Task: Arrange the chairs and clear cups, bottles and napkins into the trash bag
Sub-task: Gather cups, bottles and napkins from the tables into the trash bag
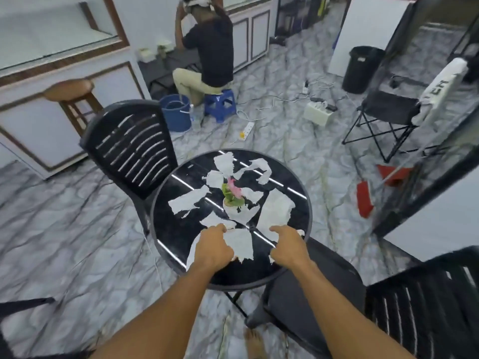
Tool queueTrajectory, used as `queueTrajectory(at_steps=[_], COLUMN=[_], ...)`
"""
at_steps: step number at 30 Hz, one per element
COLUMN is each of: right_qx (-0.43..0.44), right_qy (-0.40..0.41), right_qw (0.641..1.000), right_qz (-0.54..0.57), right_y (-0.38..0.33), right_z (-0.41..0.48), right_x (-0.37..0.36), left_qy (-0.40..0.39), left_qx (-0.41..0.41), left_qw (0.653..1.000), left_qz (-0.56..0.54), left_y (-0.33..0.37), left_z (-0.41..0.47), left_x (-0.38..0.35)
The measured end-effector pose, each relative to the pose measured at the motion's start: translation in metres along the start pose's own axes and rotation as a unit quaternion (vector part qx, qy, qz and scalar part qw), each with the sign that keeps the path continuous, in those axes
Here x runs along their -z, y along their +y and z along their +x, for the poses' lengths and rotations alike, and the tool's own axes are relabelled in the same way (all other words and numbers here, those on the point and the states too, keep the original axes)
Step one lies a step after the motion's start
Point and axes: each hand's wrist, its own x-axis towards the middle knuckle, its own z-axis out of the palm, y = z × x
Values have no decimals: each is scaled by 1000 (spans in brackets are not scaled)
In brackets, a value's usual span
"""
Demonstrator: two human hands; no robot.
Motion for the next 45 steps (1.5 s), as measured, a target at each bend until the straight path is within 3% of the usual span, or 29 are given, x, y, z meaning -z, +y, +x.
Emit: queueTrajectory(at_steps=[5,8,11,15,17,19,23,25,31,37,40,45], right_qx=[-49,-47,-20,60,77,74,34,49,135,234,256,242], right_qy=[-47,-58,-64,37,50,36,-42,-83,-59,-126,-145,-111], right_qw=[994,990,996,996,994,996,984,980,983,934,914,943], right_qz=[-82,-117,-64,50,66,32,-169,-172,-108,-240,-279,-201], right_y=[26,40,44,40,34,34,41,45,34,1,-7,-6], right_z=[54,72,86,107,121,135,152,152,142,164,168,157], right_x=[-24,-36,-37,-31,-25,-23,-22,-25,-39,-45,-48,-50], left_qy=[-40,-44,-22,30,32,-1,-92,-112,-45,27,-3,5], left_qx=[128,153,137,107,70,53,68,52,11,70,112,67], left_qw=[989,984,987,993,995,998,992,989,998,997,992,994], left_qz=[58,86,76,-46,-56,-35,62,86,38,20,53,83], left_y=[-35,-55,-61,-45,-34,-25,-19,-22,-29,-28,-31,-43], left_z=[37,42,47,64,75,82,89,87,78,95,100,96], left_x=[-25,-44,-50,-42,-37,-36,-50,-62,-78,-67,-66,-67])
